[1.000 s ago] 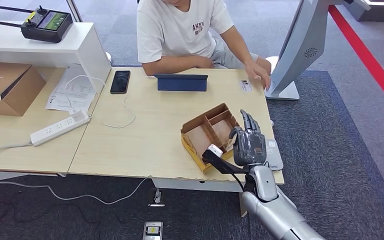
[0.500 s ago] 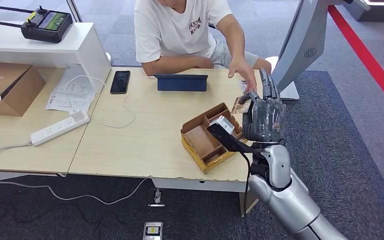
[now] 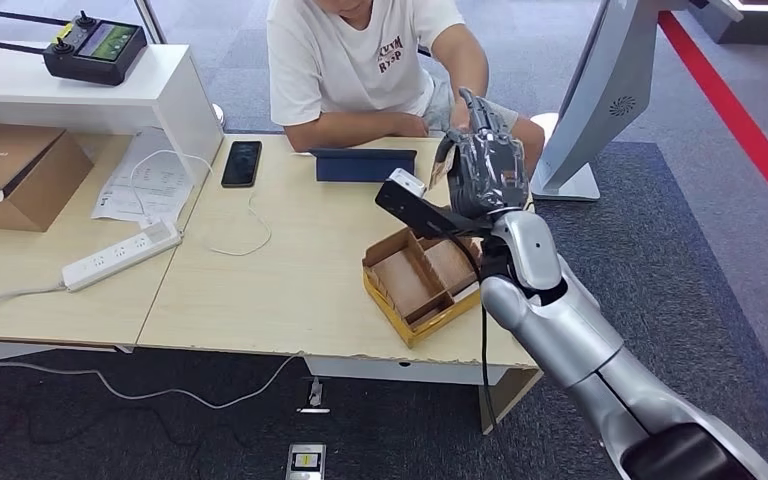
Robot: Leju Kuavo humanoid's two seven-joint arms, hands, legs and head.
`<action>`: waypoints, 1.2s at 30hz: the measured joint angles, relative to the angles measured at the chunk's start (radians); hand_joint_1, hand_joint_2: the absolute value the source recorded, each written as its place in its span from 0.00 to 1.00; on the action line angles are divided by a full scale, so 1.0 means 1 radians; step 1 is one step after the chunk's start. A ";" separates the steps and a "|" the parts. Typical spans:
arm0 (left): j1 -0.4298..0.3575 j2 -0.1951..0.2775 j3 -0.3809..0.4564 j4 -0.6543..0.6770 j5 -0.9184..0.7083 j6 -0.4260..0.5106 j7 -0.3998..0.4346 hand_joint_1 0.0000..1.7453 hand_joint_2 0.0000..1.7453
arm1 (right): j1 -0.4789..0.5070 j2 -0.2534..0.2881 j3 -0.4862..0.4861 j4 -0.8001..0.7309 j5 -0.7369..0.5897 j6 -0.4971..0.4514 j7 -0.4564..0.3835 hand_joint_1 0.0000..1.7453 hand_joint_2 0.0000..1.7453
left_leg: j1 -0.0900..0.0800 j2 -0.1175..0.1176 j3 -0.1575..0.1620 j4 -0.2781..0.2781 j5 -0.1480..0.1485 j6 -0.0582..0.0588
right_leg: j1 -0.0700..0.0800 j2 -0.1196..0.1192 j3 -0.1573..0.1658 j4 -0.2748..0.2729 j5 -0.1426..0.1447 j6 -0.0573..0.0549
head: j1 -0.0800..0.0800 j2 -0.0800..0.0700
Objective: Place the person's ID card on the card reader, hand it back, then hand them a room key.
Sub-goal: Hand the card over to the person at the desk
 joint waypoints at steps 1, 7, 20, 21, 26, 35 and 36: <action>-0.001 0.000 -0.002 0.000 -0.003 0.000 0.002 0.00 0.00 | -0.020 0.010 0.008 0.029 -0.003 0.005 0.002 1.00 1.00 | 0.000 0.000 0.000 0.000 0.000 0.000 | 0.000 0.000 0.000 0.000 0.000 0.000 | 0.000 0.000; -0.007 0.000 -0.013 0.000 -0.023 -0.001 0.009 0.00 0.00 | -0.122 0.061 0.048 0.203 -0.031 0.017 0.029 1.00 1.00 | 0.000 0.000 0.000 0.000 0.000 0.000 | 0.000 0.000 0.000 0.000 0.000 0.000 | 0.000 0.000; -0.007 0.008 -0.016 0.000 -0.033 -0.017 0.017 0.00 0.00 | -0.199 0.110 0.098 0.429 -0.068 0.026 0.047 0.85 1.00 | 0.000 0.000 -0.001 0.000 0.000 0.000 | 0.000 0.000 -0.001 0.000 0.000 0.000 | 0.000 0.000; -0.007 0.008 -0.016 0.000 -0.033 -0.018 0.017 0.00 0.00 | -0.200 0.113 0.100 0.439 -0.069 0.025 0.046 0.60 1.00 | 0.000 0.000 -0.001 0.000 0.000 0.000 | 0.000 0.000 -0.002 0.000 0.000 0.000 | 0.000 0.000; -0.007 0.009 -0.016 0.000 -0.035 -0.019 0.017 0.00 0.00 | -0.213 0.126 0.111 0.482 -0.077 -0.006 0.026 0.00 1.00 | 0.000 0.000 -0.002 0.000 0.000 0.000 | 0.000 0.000 -0.003 0.000 0.000 0.000 | 0.000 0.000; 0.000 0.009 -0.015 0.000 -0.039 -0.009 0.002 0.00 0.00 | -0.248 0.127 0.137 0.494 0.023 -0.190 -0.040 0.00 0.00 | 0.000 0.000 -0.001 0.001 0.000 0.000 | 0.000 0.000 -0.003 0.000 0.000 0.000 | 0.000 0.000; 0.003 0.009 -0.015 0.000 -0.037 -0.004 -0.001 0.00 0.00 | -0.253 0.123 0.142 0.485 0.058 -0.214 -0.036 0.00 0.00 | 0.000 0.000 -0.001 0.001 0.000 0.000 | 0.000 0.000 -0.003 0.000 0.000 0.000 | 0.000 0.000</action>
